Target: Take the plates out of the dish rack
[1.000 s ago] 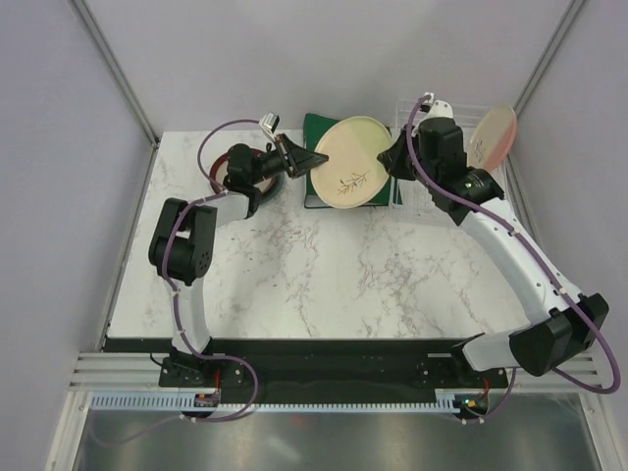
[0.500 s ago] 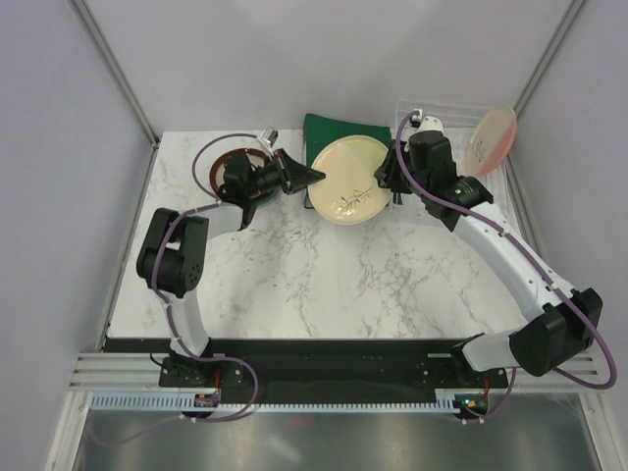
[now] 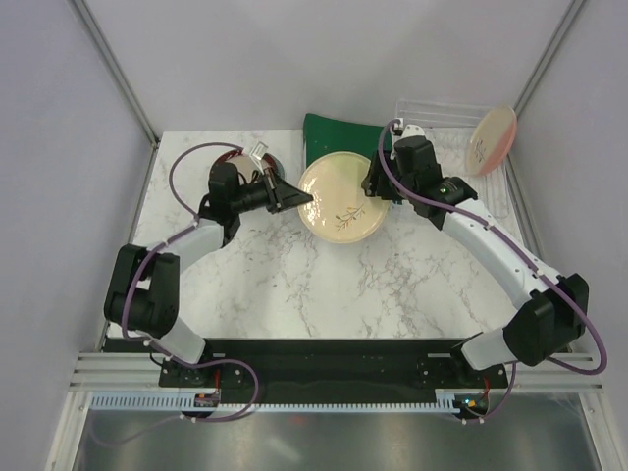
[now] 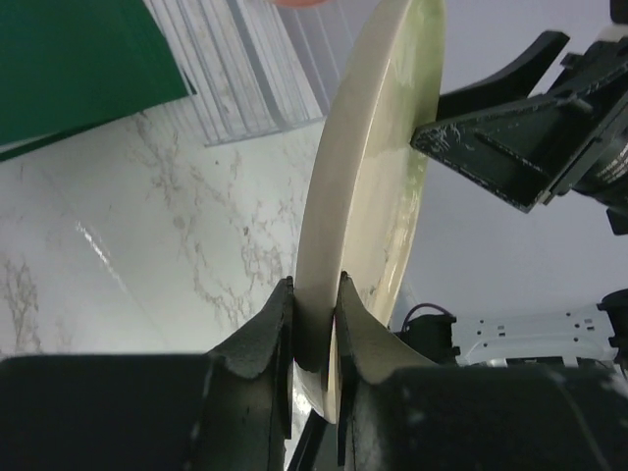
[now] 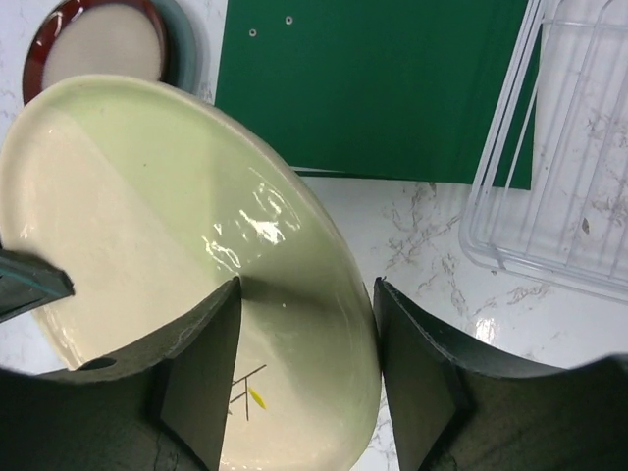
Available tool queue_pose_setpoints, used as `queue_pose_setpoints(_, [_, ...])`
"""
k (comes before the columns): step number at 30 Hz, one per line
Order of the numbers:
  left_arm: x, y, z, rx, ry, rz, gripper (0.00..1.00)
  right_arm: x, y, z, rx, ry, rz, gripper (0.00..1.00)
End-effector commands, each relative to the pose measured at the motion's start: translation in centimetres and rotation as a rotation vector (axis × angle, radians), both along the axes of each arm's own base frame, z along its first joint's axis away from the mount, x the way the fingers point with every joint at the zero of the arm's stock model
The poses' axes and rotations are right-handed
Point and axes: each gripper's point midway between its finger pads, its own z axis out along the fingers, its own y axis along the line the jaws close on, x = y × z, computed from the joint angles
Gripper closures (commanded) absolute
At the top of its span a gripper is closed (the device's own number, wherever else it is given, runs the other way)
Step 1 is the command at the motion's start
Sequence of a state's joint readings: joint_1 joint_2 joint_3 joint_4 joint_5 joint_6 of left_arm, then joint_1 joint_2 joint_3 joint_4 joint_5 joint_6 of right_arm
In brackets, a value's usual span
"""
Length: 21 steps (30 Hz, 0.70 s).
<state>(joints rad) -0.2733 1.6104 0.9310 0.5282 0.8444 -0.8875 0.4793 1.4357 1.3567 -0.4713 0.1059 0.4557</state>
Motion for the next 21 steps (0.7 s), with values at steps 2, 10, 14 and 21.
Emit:
queue_pose_setpoints(2, [-2.2,1.6,-2.4,0.113,-0.041,-0.013,0.98,1.9,2.5,4.7,0.099,-0.172,0.050,0.37])
queue_pose_setpoints(10, [-3.3,4.2,-4.2,0.134,0.010,0.039,0.98,2.3,4.0,2.4,0.108,-0.116,0.102,0.39])
queue_pose_setpoints(14, [-2.8,6.9,-5.5,0.197,0.050,0.116,0.98,2.3,4.3,1.5,0.103,-0.096,0.111,0.39])
queue_pose_setpoints(21, [-2.6,12.5,-7.6,0.312,0.122,0.252,0.98,2.4,4.0,0.5,0.084,-0.081,0.110,0.39])
